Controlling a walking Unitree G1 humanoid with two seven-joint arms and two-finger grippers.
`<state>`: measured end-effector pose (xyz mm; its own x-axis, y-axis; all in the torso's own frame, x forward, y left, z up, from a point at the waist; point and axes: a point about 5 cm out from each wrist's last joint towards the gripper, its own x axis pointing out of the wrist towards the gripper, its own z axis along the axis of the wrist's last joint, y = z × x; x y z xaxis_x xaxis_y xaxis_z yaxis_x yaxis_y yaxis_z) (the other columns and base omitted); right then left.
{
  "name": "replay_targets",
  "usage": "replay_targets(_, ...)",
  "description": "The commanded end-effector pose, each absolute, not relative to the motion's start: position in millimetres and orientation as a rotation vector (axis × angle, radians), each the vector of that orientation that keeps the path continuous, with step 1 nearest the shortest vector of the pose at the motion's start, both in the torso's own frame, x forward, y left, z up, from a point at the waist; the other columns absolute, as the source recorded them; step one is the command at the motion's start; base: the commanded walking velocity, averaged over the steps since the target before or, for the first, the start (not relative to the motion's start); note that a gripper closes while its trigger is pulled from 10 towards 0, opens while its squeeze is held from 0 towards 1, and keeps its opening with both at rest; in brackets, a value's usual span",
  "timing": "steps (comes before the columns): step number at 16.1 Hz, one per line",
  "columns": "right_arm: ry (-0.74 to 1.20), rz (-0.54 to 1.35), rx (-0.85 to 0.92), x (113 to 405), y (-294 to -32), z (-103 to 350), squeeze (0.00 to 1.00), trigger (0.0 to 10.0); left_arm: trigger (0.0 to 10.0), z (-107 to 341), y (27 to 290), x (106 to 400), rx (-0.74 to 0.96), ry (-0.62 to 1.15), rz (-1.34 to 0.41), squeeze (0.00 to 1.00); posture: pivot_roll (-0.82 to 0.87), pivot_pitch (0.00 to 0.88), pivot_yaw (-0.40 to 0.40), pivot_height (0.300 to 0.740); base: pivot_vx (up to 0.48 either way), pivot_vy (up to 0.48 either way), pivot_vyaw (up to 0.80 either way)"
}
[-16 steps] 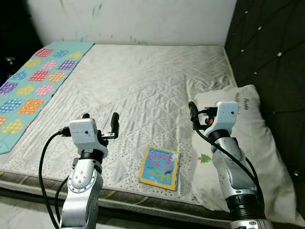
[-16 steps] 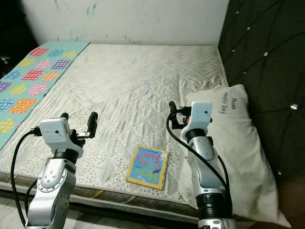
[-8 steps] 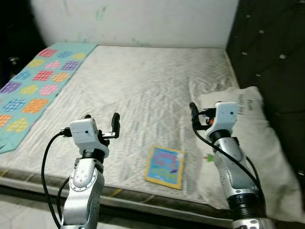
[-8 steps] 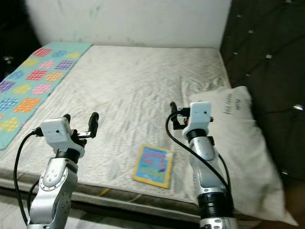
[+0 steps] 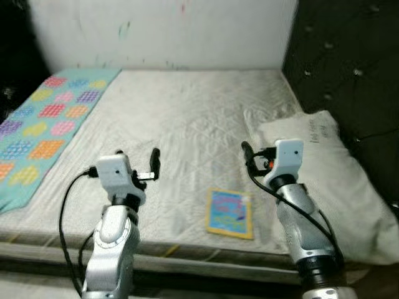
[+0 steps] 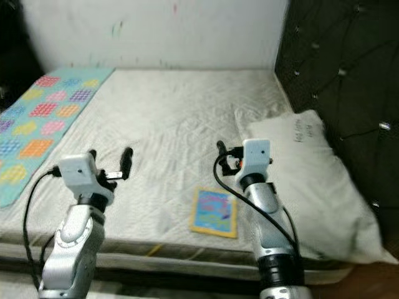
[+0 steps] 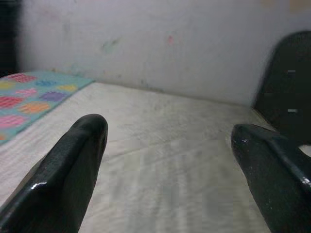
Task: Clean up the room
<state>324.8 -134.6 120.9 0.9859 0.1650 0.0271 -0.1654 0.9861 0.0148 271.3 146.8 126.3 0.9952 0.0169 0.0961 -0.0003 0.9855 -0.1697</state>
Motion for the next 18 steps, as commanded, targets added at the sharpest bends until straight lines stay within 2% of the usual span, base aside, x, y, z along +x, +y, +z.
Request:
replay_targets(1,-0.034,0.203,0.013,326.5,-127.1,124.2,0.0,10.0,10.0,127.0,150.0,271.9,-0.171,-0.101,0.02,0.0,-0.14,0.0,0.055,0.74,0.0,0.48,0.0)
replay_targets(3,-0.029,0.214,0.012,326.3,-126.2,123.0,0.0,10.0,10.0,126.7,150.1,271.6,-0.18,-0.106,0.02,0.0,-0.14,0.0,0.055,0.74,0.0,0.48,0.0)
replay_targets(18,-0.026,0.214,0.012,326.1,-126.1,121.7,0.0,10.0,10.0,127.9,148.9,271.0,-0.177,-0.123,0.003,0.0,-0.14,0.0,0.055,0.74,0.0,0.0,0.0)
